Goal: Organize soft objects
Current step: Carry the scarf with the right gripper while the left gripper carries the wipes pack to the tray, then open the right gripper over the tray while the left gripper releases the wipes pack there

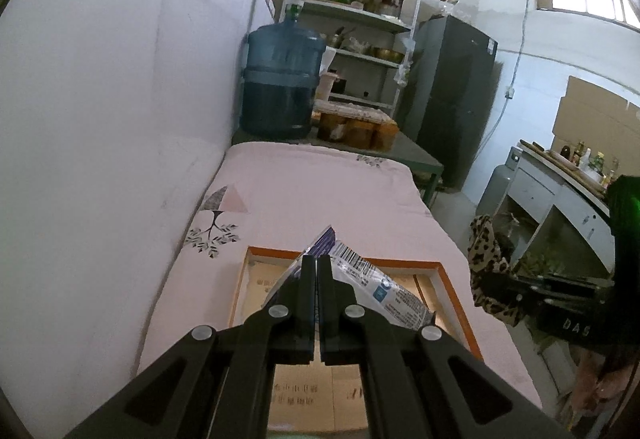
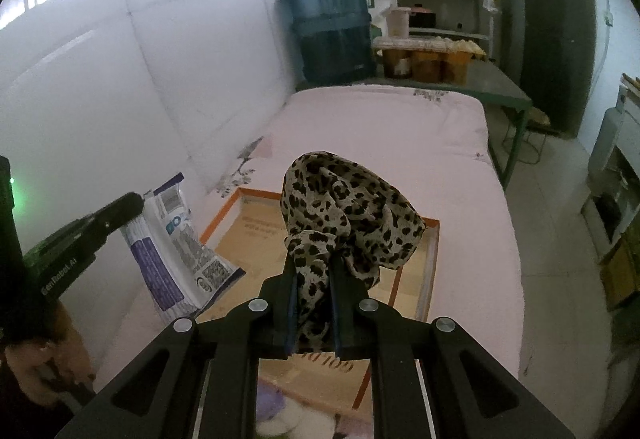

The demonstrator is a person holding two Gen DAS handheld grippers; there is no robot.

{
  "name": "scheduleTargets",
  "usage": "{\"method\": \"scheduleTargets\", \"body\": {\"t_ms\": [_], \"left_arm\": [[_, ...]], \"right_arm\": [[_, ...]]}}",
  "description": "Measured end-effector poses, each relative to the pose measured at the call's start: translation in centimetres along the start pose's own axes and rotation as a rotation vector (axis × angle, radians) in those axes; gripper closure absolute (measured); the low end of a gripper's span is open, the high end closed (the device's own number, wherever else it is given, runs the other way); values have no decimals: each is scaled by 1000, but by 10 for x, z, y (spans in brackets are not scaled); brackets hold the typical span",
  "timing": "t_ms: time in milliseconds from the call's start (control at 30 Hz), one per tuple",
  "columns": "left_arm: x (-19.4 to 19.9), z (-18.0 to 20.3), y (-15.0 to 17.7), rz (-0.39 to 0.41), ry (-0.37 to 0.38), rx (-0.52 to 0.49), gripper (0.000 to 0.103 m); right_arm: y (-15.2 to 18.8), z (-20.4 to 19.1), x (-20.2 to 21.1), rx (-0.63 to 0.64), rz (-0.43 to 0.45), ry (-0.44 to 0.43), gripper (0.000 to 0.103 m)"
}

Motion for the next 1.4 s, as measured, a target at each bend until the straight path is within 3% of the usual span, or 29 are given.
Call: {"method": "scheduleTargets", "body": {"t_ms": [633, 1167, 1200, 1267, 1333, 1400], "left_arm": [[-104, -8, 20, -148, -31, 12, 103], [-145, -22, 52, -274, -9, 32, 100], [-146, -23, 54, -284, -12, 31, 98], [-149, -26, 56, -299, -18, 38, 84], [-150, -28, 57, -306, -31, 36, 55], [-148, -29, 56, -292, -33, 32, 47]], "right_arm": [[15, 27, -113, -10, -172, -7, 90], [39, 35, -148, -57, -246, 0, 87], [40, 35, -148, -58, -247, -3, 87], [41, 35, -149, -61, -245, -6, 82], [42, 35, -148, -66, -244, -5, 76], [43, 35, -147, -72, -241, -5, 65]]}}
Point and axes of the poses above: each gripper's, at about its wrist camera, not at the fingertips, and x roughly against the way its jaws point, z to its right, y to its underside, the point moved 10 cm from there along -x, roughly the way its jaws point
